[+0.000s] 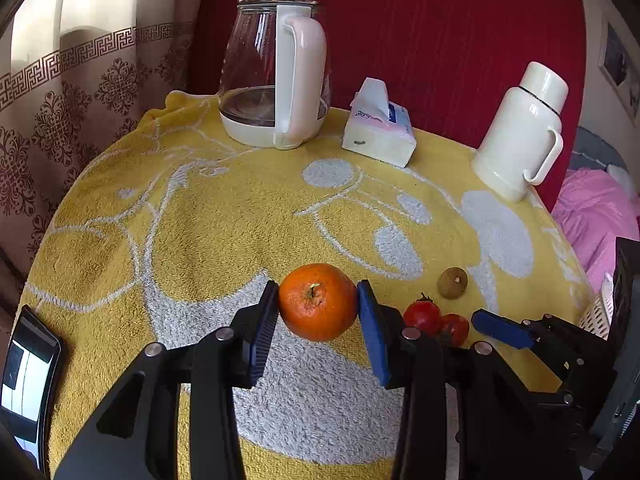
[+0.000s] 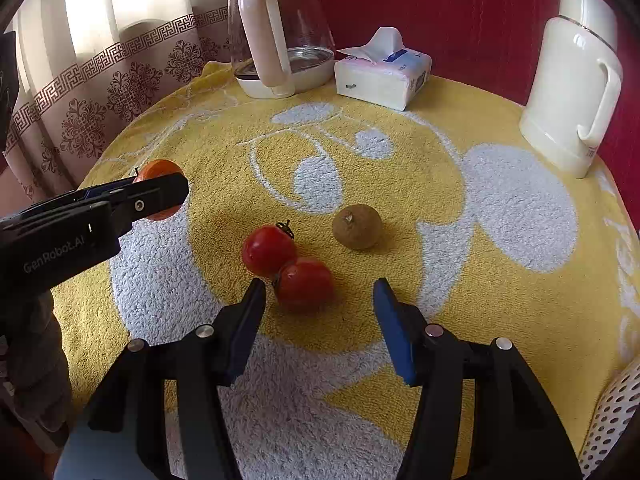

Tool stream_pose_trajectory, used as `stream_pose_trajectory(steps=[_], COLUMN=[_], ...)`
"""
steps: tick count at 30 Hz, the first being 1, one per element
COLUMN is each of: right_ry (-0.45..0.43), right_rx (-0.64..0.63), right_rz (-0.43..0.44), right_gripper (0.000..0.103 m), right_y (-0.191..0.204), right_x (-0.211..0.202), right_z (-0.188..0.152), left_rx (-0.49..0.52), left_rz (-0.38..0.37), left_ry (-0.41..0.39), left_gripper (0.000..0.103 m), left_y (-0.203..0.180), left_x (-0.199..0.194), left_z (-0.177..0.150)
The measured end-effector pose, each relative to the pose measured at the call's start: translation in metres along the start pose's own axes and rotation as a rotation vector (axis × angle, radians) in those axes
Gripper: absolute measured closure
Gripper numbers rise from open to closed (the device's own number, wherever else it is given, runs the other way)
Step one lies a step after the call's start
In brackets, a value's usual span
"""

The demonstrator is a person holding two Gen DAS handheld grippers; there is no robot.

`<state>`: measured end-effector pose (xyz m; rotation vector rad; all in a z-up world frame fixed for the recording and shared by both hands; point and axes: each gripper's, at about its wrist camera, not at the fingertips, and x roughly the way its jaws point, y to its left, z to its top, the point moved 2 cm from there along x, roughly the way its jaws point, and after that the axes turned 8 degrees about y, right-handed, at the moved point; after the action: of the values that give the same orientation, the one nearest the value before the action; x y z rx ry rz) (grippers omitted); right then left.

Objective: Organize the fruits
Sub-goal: 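Close the right tool on a red tomato while the left tool holds the tangerine, then lift the tomato with the right tool while the left tool holds the tangerine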

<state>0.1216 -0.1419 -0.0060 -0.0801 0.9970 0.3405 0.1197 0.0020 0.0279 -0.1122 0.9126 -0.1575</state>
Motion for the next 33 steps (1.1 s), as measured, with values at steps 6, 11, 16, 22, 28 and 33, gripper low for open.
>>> stream_pose_trajectory(steps=[6, 11, 16, 22, 28, 33], right_ry=[-0.004, -0.002, -0.006, -0.01, -0.028, -0.043], right_rx=[-0.014, -0.033, -0.05, -0.062, -0.068, -0.065], right_rz=[-0.001, -0.04, -0.088, -0.134, -0.174, -0.207], right_gripper=[0.056, 0.064, 0.073, 0.073, 0.073, 0.073], right_y=[0.004, 0.009, 0.014, 0.02, 0.024, 0.027], right_x=[0.005, 0.005, 0.003, 0.0, -0.008, -0.014], right_z=[0.006, 0.006, 0.003, -0.001, -0.007, -0.011], left_rx=[-0.004, -0.008, -0.01, -0.01, 0.007, 0.022], left_rz=[-0.004, -0.003, -0.003, -0.005, 0.009, 0.01], left_ry=[0.011, 0.019, 0.022, 0.025, 0.007, -0.002], left_gripper=[0.063, 0.063, 0.063, 0.063, 0.063, 0.063], left_y=[0.001, 0.002, 0.002, 0.002, -0.001, -0.006], left_x=[0.002, 0.005, 0.006, 0.007, 0.005, 0.004], left_z=[-0.001, -0.002, -0.002, -0.002, -0.004, -0.006])
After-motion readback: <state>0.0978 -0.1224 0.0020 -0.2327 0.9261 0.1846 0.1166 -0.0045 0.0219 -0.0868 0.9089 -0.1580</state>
